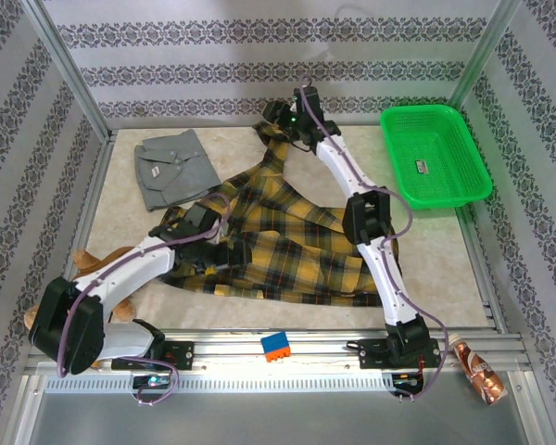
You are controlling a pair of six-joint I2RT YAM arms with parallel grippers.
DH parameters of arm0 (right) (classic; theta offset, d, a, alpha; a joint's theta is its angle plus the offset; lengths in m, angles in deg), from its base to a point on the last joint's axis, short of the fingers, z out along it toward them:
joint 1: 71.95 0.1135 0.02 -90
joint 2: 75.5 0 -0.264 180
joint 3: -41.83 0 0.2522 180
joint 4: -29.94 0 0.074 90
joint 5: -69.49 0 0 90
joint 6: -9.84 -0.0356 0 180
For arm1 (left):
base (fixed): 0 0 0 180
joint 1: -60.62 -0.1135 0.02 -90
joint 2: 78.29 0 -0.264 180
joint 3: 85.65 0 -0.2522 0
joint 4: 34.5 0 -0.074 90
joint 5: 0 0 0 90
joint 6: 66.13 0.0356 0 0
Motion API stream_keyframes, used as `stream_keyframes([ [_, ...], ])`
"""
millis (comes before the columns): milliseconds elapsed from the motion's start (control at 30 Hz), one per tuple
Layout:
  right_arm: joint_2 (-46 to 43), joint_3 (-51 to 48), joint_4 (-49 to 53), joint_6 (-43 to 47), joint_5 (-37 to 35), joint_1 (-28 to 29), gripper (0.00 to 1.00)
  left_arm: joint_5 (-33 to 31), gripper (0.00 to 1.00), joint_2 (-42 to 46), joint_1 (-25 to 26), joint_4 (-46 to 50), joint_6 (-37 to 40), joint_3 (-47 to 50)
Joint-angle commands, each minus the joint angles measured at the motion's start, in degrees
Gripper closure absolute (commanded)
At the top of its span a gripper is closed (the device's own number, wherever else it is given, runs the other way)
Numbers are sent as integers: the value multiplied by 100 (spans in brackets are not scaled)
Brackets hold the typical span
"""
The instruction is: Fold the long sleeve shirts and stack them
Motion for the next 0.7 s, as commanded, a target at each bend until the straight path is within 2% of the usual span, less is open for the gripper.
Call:
stream_keyframes([
  [0, -1835, -1229, 838, 987, 101, -34, 29, -464, 0, -70, -650, 872, 43, -843],
  [67, -2780, -2494, 1057, 1381, -191, 14, 29, -653, 0, -443, -1081, 1032, 316, -1413],
  [167, -3981, -4245, 1156, 1663, -545, 86, 29, -969, 0, -1213, -1388, 1038, 1028, -2378],
  [300, -5388, -6387, 916, 1430, -638, 131, 28, -828, 4, -2534, -1532, 952, 1918, -3697],
  [400, -6067, -7528, 934, 1172, -671, 263, 27, -497, 15, -3497, -1533, 892, 2461, -4604],
  [533, -6612, -8613, 980, 745, -673, 616, 28, -470, 30, -4762, -1534, 1343, 2950, -5943],
  [667, -6962, -9325, 965, 371, -682, 988, 28, -579, 34, -5669, -1524, 1588, 3106, -7084],
])
